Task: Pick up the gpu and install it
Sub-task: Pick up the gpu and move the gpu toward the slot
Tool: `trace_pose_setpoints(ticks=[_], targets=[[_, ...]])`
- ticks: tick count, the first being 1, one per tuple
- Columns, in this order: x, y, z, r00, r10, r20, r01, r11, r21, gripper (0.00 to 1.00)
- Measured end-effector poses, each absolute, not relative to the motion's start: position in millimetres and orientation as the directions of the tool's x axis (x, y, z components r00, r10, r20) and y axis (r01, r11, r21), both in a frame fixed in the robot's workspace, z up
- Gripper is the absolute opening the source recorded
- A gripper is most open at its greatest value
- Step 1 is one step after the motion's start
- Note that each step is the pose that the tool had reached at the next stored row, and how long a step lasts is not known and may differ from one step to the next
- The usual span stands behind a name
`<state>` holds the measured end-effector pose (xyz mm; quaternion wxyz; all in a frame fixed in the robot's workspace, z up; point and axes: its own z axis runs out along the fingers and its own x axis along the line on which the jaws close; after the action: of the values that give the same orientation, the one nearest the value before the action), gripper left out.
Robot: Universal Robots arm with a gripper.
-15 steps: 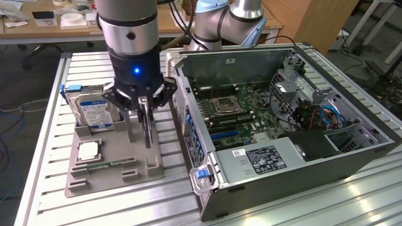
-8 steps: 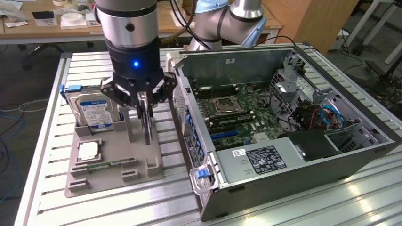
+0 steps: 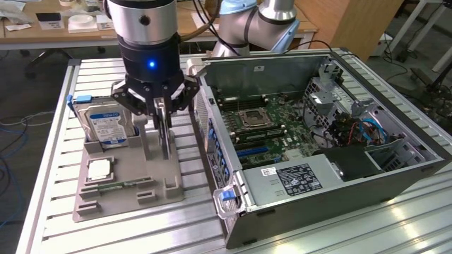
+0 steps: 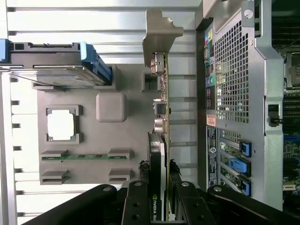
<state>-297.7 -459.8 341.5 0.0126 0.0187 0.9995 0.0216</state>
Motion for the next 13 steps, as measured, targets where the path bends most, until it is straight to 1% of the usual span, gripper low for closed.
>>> trace_pose_setpoints(ticks=[13], targets=[[-298,-460,357,-0.999,0.038,-0.024,0.037,0.998,0.044,0.27]])
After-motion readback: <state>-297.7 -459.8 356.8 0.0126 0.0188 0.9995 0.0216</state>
